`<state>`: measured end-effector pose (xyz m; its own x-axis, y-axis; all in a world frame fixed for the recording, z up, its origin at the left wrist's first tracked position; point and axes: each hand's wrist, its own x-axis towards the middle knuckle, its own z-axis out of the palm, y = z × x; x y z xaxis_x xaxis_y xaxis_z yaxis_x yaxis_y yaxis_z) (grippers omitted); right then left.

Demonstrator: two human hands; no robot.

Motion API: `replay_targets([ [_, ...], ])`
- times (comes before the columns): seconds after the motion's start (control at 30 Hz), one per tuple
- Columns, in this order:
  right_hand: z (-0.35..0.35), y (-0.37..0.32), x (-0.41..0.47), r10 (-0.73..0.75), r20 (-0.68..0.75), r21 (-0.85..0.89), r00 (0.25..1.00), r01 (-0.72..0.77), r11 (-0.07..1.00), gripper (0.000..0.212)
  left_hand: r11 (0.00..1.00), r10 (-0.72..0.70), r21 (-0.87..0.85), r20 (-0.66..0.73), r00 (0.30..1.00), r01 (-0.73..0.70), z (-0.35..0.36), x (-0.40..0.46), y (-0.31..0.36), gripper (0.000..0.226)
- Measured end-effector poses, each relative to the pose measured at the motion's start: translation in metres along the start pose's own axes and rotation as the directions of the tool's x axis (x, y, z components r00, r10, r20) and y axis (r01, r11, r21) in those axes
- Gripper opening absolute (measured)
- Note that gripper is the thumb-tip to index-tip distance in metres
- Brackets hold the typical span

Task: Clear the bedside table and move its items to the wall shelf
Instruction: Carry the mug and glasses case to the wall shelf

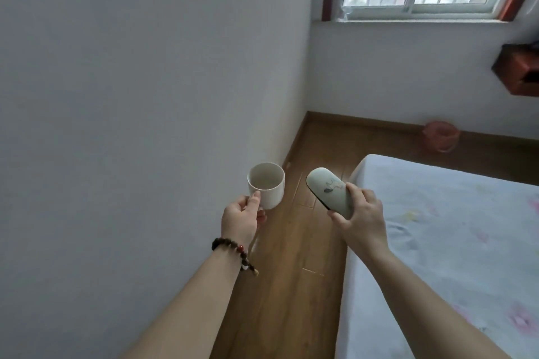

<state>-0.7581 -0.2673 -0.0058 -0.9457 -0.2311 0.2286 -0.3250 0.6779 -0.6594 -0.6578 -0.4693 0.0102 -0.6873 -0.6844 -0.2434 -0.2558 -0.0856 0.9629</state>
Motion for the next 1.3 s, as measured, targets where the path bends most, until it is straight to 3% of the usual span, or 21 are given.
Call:
replay_targets([
  [0.3,0.005,0.026,0.143,0.102,-0.108,-0.078,0.989,-0.11,0.991,0.069,1.0,0.014,-0.029,0.146,0.989,-0.01,0.104,0.148,0.055,0.025],
  [0.67,0.08,0.045,0.364,0.201,-0.243,-0.115,0.949,-0.234,0.966,0.071,0.997,0.059,0.035,0.323,0.945,-0.074,0.214,0.394,0.11,0.032],
  [0.9,0.09,0.057,0.485,0.281,-0.326,-0.106,0.902,-0.331,0.938,0.071,0.995,0.052,0.056,0.411,0.91,-0.083,0.289,0.509,0.158,0.036],
  [1.3,0.087,0.168,0.664,0.357,-0.444,-0.113,0.822,-0.446,0.888,0.069,0.992,0.036,0.078,0.564,0.825,-0.096,0.485,0.646,0.192,0.037],
])
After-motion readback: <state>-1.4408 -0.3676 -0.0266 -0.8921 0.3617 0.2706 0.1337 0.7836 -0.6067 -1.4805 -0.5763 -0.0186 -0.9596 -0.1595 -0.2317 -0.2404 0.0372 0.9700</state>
